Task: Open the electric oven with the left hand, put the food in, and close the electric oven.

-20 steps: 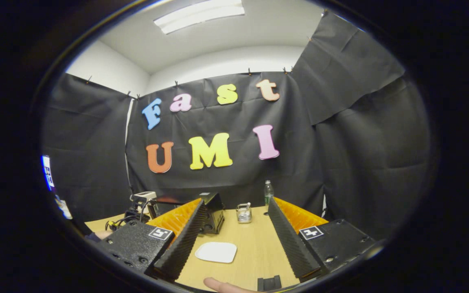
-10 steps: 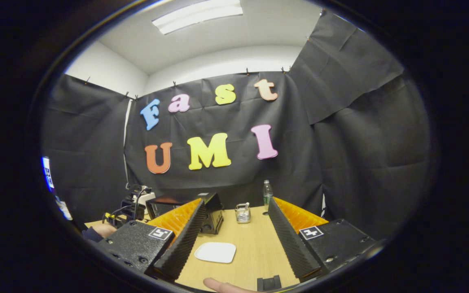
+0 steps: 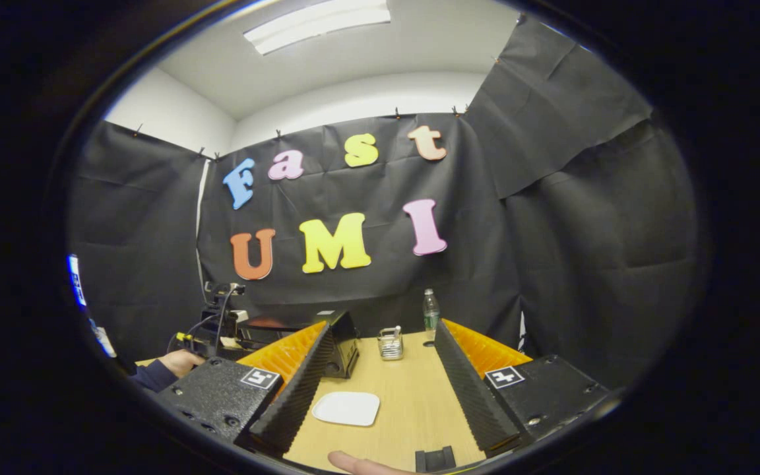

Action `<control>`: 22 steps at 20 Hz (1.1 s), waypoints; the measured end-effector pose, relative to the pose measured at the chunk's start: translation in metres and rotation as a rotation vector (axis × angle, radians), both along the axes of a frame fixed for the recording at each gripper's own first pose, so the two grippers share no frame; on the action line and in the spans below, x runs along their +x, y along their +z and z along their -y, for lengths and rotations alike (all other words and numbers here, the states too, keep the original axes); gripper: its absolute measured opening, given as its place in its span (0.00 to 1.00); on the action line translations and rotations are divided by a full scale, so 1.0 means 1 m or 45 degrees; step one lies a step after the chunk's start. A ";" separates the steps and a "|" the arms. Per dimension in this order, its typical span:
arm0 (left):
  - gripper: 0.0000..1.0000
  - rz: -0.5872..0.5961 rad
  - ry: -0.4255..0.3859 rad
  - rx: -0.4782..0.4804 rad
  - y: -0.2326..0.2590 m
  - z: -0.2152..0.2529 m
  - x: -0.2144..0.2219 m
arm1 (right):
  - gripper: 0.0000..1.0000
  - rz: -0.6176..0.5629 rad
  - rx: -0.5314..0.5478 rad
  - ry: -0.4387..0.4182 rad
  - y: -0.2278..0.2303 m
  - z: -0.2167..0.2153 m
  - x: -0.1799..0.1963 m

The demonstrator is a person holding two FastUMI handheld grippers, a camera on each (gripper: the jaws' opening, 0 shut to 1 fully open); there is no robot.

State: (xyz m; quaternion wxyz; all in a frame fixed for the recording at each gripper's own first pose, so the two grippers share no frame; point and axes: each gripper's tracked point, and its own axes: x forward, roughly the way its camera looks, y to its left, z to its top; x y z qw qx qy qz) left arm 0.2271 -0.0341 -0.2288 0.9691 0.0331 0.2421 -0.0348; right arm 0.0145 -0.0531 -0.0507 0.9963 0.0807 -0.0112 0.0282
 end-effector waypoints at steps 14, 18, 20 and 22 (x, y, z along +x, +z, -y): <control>0.95 0.409 -0.005 -0.151 0.128 0.010 -0.108 | 0.98 0.028 -0.006 -0.021 0.001 0.004 -0.004; 0.95 0.467 -0.020 -0.124 0.159 0.007 -0.155 | 0.98 0.013 -0.009 -0.033 -0.003 0.003 -0.004; 0.95 0.498 0.027 -0.098 0.171 -0.006 -0.177 | 0.96 0.000 -0.028 -0.029 0.001 -0.003 -0.008; 0.95 0.484 0.030 -0.107 0.171 -0.005 -0.197 | 0.96 0.000 -0.065 -0.052 0.007 -0.001 -0.015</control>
